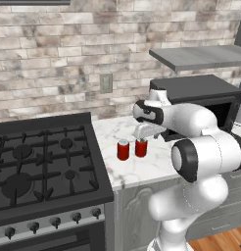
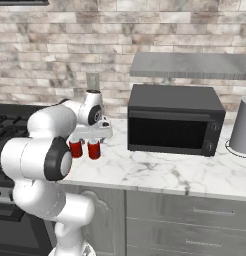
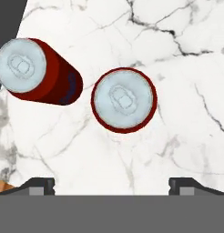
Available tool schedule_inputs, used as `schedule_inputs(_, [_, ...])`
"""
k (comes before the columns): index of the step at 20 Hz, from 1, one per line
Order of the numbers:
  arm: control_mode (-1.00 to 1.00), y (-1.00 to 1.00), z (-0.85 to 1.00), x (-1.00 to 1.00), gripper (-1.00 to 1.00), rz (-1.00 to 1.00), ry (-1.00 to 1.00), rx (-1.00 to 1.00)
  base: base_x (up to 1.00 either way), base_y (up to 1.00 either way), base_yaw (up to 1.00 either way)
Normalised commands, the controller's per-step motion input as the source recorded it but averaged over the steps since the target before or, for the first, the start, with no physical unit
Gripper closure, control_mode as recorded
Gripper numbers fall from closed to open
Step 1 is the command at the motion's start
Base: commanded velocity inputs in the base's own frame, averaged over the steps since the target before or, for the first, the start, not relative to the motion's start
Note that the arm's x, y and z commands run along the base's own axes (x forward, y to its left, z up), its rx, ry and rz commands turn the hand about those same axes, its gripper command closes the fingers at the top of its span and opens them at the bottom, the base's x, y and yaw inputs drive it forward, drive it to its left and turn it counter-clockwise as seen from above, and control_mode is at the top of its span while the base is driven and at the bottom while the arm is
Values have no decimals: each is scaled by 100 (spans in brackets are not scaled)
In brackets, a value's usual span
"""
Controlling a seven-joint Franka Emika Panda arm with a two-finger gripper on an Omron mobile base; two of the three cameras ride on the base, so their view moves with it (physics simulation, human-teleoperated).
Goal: Four empty soda cans are scattered around the kitchen. Gather all the cans and cluster them next to the stove for recycling.
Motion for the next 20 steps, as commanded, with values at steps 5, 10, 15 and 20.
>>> schedule_inputs(5, [-100, 1, 9, -46, -100, -19, 1, 0, 0, 0, 0])
schedule_inputs(10, [-100, 0, 10, -43, -100, -11, 4, -2, 0, 0, 0])
schedule_inputs(15, [-100, 0, 6, -45, -100, -10, 6, -1, 0, 0, 0])
schedule_inputs(20, [-100, 0, 2, -25, -100, -2, 0, 0, 0, 0, 0])
